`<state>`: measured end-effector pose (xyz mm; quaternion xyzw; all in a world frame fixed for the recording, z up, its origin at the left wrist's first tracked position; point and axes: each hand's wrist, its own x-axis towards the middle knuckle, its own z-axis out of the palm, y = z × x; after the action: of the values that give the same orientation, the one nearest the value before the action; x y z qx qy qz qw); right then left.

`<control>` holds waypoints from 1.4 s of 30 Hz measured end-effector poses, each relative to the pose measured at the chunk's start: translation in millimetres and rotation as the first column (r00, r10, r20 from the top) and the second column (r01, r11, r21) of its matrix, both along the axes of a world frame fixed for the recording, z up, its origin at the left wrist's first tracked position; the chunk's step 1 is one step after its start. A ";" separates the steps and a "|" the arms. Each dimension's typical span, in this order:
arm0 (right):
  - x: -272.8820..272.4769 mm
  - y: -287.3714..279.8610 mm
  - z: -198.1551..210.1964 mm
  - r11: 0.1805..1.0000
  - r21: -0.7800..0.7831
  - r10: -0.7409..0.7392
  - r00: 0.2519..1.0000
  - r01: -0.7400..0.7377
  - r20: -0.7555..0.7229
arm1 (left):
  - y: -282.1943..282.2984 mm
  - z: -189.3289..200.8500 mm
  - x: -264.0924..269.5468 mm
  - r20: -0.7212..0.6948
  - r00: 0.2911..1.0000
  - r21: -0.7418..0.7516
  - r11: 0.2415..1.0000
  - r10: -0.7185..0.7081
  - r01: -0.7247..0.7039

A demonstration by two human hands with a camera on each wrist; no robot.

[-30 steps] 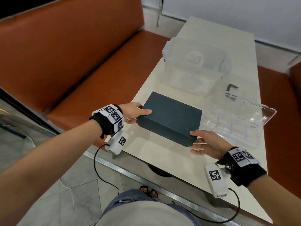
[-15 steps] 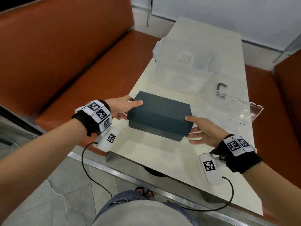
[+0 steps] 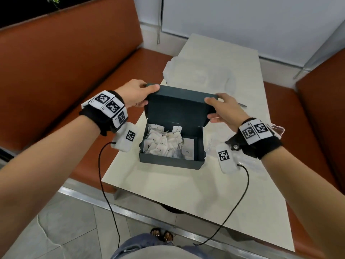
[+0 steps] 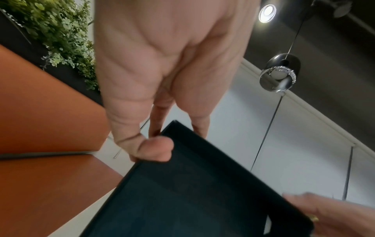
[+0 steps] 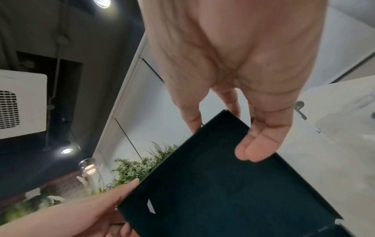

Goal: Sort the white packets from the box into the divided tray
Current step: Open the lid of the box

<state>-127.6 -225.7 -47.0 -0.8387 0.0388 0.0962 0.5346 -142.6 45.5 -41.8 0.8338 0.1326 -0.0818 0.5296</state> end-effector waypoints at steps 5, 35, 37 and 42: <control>29.4 10.6 -2.1 0.982 -0.179 -0.033 0.991 0.057 0.131 | -9.3 -5.2 22.1 0.075 0.997 0.264 0.964 0.011 -0.031; 19.1 31.0 -56.2 0.702 -0.689 0.085 0.982 -0.180 -0.170 | 3.6 -94.8 23.3 -0.143 0.984 0.306 0.941 -0.103 0.143; 16.7 31.0 -55.5 0.652 -0.729 0.117 0.977 -0.210 -0.177 | 1.0 -93.7 23.2 -0.145 0.984 0.342 0.928 -0.104 0.149; 17.1 29.3 -42.9 0.632 -0.734 0.160 0.968 -0.249 -0.192 | 2.9 -84.0 22.6 -0.167 0.980 0.257 0.955 -0.106 0.147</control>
<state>-110.5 -196.4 -89.9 -0.9766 0.0087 0.1768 0.1219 -120.0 48.4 -125.8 0.8958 0.1287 -0.1600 0.3942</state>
